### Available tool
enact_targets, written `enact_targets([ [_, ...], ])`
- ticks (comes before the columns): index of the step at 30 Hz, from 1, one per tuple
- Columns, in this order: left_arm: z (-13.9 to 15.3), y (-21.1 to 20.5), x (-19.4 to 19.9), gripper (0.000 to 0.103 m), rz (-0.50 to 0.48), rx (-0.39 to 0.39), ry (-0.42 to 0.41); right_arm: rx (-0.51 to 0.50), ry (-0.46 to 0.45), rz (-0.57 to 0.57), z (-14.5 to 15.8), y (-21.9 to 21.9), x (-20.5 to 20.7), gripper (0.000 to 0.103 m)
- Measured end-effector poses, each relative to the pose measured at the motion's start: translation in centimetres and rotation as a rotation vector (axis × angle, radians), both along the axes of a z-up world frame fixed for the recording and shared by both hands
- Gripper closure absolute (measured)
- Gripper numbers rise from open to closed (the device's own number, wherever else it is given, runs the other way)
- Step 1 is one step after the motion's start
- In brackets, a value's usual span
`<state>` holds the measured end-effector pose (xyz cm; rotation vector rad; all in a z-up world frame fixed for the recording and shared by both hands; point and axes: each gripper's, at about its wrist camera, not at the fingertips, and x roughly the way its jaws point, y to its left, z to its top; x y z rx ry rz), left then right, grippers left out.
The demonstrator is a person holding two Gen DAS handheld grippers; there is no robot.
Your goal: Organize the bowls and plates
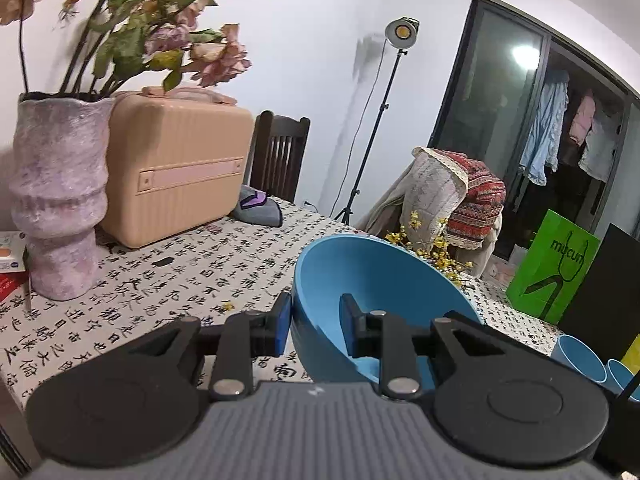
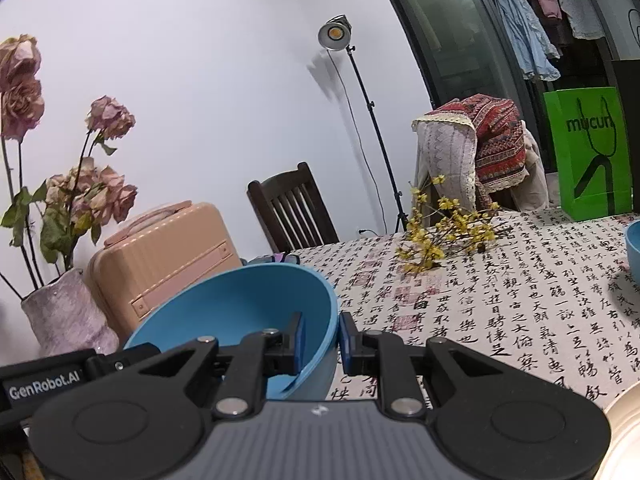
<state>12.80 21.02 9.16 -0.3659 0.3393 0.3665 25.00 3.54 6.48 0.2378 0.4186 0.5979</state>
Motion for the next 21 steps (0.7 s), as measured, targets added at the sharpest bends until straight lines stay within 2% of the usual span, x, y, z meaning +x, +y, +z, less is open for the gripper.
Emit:
enact_targets([
  [21, -1.9, 2.5, -2.8, 0.077, 0.048, -0.033, 0.019, -0.031, 0.027, 0.059, -1.6, 3.1, -1.9, 0.086],
])
